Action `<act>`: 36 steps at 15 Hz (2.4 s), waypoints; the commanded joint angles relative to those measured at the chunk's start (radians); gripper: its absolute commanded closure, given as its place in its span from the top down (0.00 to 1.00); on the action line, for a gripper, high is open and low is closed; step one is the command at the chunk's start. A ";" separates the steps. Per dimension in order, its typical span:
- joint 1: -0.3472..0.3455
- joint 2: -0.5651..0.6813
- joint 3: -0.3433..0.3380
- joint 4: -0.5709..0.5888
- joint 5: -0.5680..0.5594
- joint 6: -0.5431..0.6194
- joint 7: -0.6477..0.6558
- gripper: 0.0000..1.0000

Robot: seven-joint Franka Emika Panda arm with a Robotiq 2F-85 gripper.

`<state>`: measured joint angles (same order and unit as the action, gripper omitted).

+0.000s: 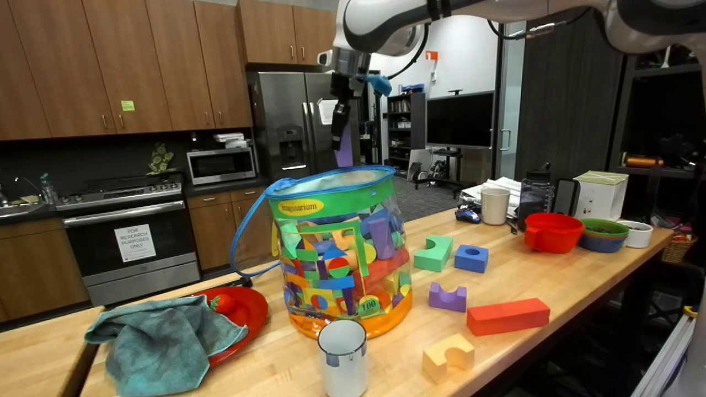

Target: Pick one purple triangular block from the clear block bag and place it on the table

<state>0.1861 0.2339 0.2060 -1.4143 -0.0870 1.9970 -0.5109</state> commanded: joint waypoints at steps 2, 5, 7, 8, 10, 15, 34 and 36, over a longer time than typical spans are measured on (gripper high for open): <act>-0.022 -0.027 -0.042 0.018 -0.079 -0.048 -0.002 0.27; -0.036 -0.053 -0.069 -0.011 -0.121 -0.064 0.020 0.27; -0.044 -0.079 -0.086 -0.048 -0.145 -0.072 0.047 0.27; -0.047 -0.095 -0.093 -0.073 -0.151 -0.076 0.065 0.27; -0.051 -0.135 -0.104 -0.146 -0.159 -0.064 0.117 0.27; -0.049 -0.257 -0.093 -0.408 -0.137 0.046 0.355 0.27; -0.020 -0.412 0.009 -0.932 -0.117 0.371 0.801 0.27; -0.014 -0.404 0.019 -0.955 -0.104 0.388 0.811 0.27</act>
<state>0.1638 -0.1503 0.2141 -2.3191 -0.2136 2.3509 0.2749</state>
